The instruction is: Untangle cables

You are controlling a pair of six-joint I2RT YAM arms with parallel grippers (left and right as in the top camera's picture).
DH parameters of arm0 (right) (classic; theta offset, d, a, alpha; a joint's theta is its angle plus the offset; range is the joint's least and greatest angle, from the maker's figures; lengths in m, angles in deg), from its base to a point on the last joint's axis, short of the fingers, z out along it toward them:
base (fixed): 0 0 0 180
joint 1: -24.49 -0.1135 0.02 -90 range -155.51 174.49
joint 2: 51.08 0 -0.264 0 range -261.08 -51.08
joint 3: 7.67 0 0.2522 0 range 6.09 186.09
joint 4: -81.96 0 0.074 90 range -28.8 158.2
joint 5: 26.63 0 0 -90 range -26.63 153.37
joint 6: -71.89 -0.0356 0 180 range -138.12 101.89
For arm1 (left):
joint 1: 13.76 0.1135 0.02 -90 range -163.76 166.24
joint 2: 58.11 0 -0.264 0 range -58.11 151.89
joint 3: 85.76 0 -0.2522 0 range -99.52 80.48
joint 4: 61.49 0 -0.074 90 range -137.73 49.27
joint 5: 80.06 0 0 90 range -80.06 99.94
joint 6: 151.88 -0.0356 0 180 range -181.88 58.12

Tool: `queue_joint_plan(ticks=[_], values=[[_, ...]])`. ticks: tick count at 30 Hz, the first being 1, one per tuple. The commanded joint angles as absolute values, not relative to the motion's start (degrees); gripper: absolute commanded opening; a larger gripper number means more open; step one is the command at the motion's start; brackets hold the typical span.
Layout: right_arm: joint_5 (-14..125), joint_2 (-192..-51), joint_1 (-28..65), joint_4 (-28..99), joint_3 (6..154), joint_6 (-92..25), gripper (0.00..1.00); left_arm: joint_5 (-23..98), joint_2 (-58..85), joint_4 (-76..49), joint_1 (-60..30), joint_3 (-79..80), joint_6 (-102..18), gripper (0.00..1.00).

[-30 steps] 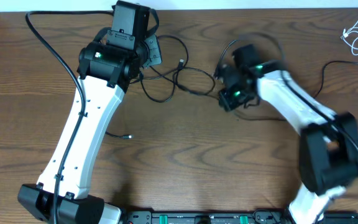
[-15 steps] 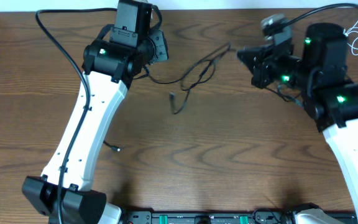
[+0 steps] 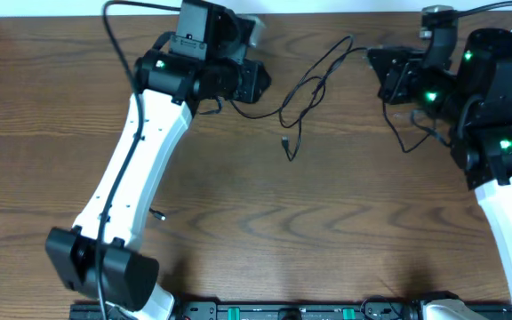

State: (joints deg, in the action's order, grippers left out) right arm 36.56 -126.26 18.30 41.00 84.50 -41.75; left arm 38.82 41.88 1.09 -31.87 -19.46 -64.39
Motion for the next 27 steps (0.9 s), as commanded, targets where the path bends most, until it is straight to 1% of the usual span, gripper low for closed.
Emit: queue_joint_plan(ticks=[1,4,7,11,13,15,21,27], values=[[30.49,-126.11,21.92,41.16,85.66,-44.05,0.01,50.25,44.41,1.22,-31.74,-17.08,-74.13,0.38],[27.73,-126.11,23.78,41.16,85.92,-44.03,0.01,52.94,45.42,-0.05,-31.91,-15.33,-75.18,0.39],[26.77,-126.11,24.13,40.98,85.92,-43.94,0.01,56.48,45.48,-5.97,-33.46,-12.31,-75.12,0.43],[26.73,-126.11,24.13,40.83,85.92,-43.76,0.01,56.42,45.53,-13.97,-36.76,-8.79,-73.15,0.47],[26.51,-126.11,24.13,40.57,85.92,-43.72,0.01,54.76,45.77,-19.9,-38.56,-6.63,-70.11,0.49],[26.29,-126.11,24.13,40.57,85.92,-43.52,0.01,52.53,46.25,-23.26,-39.85,-5.49,-69.52,0.5],[25.22,-126.11,24.11,40.5,85.92,-43.3,0.01,51.85,50.82,-30.85,-43.69,-5.06,-69.52,0.51],[23.53,-126.11,24.13,40.04,85.92,-42.69,0.01,49.09,57.22,-39.04,-44.31,-5.06,-65.92,0.52]])
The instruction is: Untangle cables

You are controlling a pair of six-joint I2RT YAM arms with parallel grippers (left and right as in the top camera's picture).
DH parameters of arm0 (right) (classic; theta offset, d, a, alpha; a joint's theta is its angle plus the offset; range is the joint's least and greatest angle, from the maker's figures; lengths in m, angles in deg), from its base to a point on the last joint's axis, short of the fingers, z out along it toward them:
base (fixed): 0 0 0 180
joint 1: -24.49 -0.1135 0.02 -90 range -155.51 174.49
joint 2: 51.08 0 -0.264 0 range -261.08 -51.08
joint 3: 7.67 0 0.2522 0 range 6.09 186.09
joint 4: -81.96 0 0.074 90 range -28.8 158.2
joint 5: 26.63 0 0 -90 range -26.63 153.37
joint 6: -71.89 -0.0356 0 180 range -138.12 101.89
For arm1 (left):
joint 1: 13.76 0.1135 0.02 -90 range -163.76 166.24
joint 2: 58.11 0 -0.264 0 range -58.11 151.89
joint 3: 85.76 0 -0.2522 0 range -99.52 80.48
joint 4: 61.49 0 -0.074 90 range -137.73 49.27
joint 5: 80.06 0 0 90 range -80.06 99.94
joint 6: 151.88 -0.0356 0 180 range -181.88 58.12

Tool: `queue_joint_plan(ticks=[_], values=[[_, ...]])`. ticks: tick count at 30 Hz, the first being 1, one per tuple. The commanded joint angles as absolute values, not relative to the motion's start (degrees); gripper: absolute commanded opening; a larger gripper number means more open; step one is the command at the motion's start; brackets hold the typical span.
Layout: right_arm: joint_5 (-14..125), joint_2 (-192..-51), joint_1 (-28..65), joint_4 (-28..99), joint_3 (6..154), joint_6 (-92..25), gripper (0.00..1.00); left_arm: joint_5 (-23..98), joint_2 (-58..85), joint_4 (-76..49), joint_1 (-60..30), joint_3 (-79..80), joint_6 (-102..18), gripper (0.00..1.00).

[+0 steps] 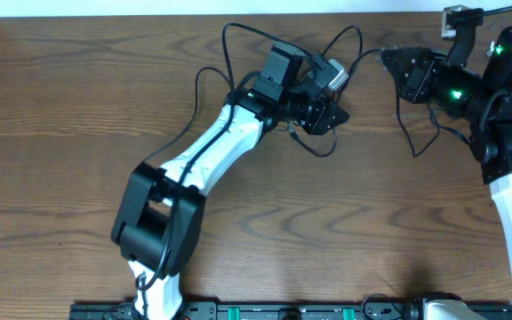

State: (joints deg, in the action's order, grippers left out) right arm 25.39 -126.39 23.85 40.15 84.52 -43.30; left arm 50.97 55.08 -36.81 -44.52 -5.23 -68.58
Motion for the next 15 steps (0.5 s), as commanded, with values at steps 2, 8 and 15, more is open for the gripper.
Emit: queue_joint_plan(ticks=[2,8,15], values=[[23.53,-126.11,24.13,39.91,85.92,-42.67,0.01,49.05,57.63,-40.36,-44.33,-5.06,-65.61,0.52],[23.53,-126.11,24.11,39.49,85.92,-42.26,0.01,45.42,57.61,-44.18,-44.33,-5.08,-62.62,0.51],[25.24,-126.11,24.22,39.25,85.92,-41.62,0.01,40.9,57.5,-42.34,-44.22,-5.08,-61.33,0.07]])
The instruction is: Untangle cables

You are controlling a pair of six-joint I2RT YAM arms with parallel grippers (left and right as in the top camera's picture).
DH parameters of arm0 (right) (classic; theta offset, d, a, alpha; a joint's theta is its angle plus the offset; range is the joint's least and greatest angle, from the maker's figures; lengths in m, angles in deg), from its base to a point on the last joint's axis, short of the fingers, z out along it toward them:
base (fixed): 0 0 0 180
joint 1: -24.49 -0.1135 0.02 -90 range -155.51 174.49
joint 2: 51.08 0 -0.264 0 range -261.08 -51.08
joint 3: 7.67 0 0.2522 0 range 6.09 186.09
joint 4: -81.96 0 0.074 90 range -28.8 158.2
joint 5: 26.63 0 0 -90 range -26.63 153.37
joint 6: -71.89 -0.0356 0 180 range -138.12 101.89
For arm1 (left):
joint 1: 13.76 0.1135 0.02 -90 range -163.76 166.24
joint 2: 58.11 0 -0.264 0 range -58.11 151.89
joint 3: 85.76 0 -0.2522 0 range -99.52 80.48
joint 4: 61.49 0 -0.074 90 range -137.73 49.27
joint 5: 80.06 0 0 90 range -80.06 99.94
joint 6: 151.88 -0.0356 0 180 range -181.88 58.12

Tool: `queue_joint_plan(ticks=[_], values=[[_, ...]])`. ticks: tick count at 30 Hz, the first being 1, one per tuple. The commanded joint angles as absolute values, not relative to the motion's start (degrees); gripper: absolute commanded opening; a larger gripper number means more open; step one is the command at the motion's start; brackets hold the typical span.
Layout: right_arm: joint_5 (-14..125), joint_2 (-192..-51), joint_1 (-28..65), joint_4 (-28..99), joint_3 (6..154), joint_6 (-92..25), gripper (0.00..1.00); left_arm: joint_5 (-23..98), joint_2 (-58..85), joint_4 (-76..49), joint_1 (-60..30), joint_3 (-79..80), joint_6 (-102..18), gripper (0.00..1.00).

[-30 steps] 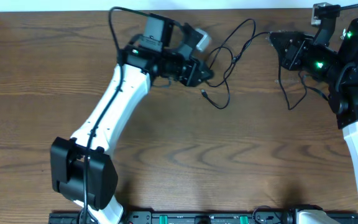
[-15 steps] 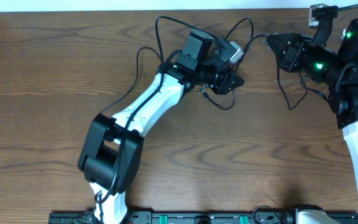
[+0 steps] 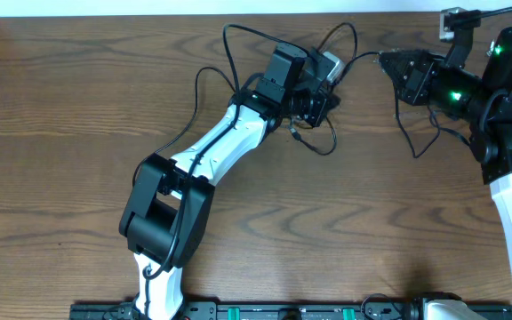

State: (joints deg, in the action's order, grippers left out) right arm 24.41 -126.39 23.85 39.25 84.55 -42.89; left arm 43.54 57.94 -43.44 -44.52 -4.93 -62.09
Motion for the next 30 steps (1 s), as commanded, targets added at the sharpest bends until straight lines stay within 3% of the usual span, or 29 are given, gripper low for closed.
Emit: queue_joint_plan(ticks=[1,8,14,19,30], values=[[26.57,-126.11,24.48,39.25,85.92,-41.62,0.01,40.94,57.15,-41.27,-43.98,-5.08,-60.93,0.07],[31.75,-126.11,33.16,38.8,85.92,-41.6,0.01,39.91,46.14,-22.63,-36.72,-5.08,-60.25,0.07],[35.16,-126.11,40.44,35.12,85.92,-39.72,0.01,32.26,39.67,-10.17,-28.2,-5.08,-60.34,0.07],[42.22,-126.22,42.1,28.7,85.92,-36.4,0.01,28.31,39.06,-6.15,-23.69,-5.08,-61.15,0.07],[46.57,-126.76,42.03,24.44,85.92,-31.96,0.01,28.31,39.08,-6.48,-23.48,-5.08,-61.11,0.07]])
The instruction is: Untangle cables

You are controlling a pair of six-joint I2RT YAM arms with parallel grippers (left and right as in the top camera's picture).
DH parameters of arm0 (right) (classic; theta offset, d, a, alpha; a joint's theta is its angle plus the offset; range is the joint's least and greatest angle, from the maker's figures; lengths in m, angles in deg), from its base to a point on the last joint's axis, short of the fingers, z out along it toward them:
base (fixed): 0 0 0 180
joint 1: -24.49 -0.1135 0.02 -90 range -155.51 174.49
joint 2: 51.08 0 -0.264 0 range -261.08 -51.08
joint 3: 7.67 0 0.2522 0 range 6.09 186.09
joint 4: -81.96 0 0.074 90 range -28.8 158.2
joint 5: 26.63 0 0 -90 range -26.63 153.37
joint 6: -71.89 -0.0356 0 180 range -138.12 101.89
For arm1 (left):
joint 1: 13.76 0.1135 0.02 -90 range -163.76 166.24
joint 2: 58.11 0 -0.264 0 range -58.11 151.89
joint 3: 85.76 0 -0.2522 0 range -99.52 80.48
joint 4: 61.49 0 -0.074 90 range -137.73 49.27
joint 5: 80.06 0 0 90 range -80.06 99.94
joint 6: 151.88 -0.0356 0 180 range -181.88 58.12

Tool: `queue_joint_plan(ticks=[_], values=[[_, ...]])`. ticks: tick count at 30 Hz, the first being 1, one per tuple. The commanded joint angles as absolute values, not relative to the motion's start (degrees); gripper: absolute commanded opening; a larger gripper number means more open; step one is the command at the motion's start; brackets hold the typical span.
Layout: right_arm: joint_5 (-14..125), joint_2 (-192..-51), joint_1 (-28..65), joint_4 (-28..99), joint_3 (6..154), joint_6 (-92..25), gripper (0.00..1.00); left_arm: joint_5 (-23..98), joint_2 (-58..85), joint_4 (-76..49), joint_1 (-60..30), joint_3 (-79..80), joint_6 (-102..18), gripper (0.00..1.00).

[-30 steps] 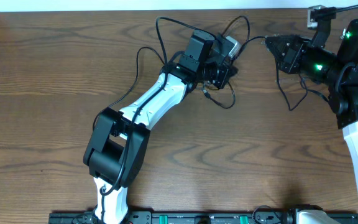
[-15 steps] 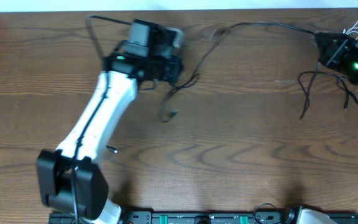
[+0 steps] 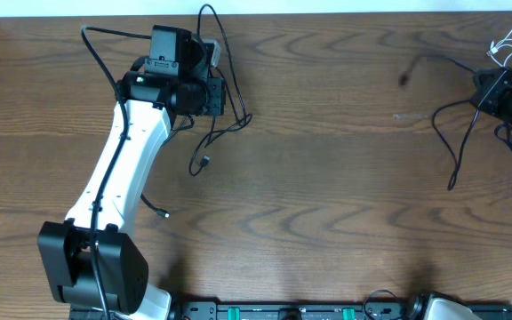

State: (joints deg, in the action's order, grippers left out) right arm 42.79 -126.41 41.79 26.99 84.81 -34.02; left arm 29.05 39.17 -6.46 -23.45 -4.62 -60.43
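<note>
On the wooden table (image 3: 327, 204), two thin black cables lie well apart. My left gripper (image 3: 219, 94), at the upper left, looks shut on one black cable (image 3: 236, 117). That cable loops up past the far edge and trails down to a plug (image 3: 202, 164). At the right edge, my right gripper (image 3: 482, 87) is partly out of view and seems shut on the other black cable (image 3: 456, 151). This one hangs in a loop, with a blurred free end (image 3: 404, 78) to the left.
A small loose connector on a thin lead (image 3: 163, 212) lies beside my left arm's white link (image 3: 118, 169). A black equipment rail (image 3: 283, 311) runs along the near edge. The table's far edge meets a white wall.
My left gripper was at the top middle among crossed cables, close to the right gripper. It is now far to the left with one cable. The right gripper is now at the right edge with the other.
First the grippers stood apart with crossed cables strung between them. Then my left gripper was at the tangle beside the right gripper, and stayed there at the last earlier moment. Now the grippers are far apart, each with its own separate cable.
</note>
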Motion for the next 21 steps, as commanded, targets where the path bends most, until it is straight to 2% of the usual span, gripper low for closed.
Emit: queue_joint_plan(ticks=[1,5,9,12,17,21], values=[[48.34,-126.87,42.08,22.62,85.92,-31.98,0.01,28.31,39.08,-6.41,-23.48,-5.08,-61.11,0.07],[57.85,-127.31,42.14,18.88,85.92,-31.96,0.01,28.31,39.08,-6.24,-23.48,-5.08,-61.13,0.07],[66.16,-128.73,43.41,21.46,85.94,-31.09,0.01,28.29,39.08,-6.43,-23.48,-5.08,-61.13,0.07],[66.88,-131.48,46.69,24.54,88.22,-29.97,0.01,28.29,39.08,-6.43,-23.48,-5.08,-61.13,0.07],[66.96,-144.23,52.52,16.28,108.54,-24.27,0.01,28.29,39.08,-6.7,-23.48,-5.08,-61.13,0.07],[67.93,-156.71,55.91,5.53,133.13,-22.48,0.01,28.29,39.08,-7.02,-23.48,-5.08,-61.11,0.07]])
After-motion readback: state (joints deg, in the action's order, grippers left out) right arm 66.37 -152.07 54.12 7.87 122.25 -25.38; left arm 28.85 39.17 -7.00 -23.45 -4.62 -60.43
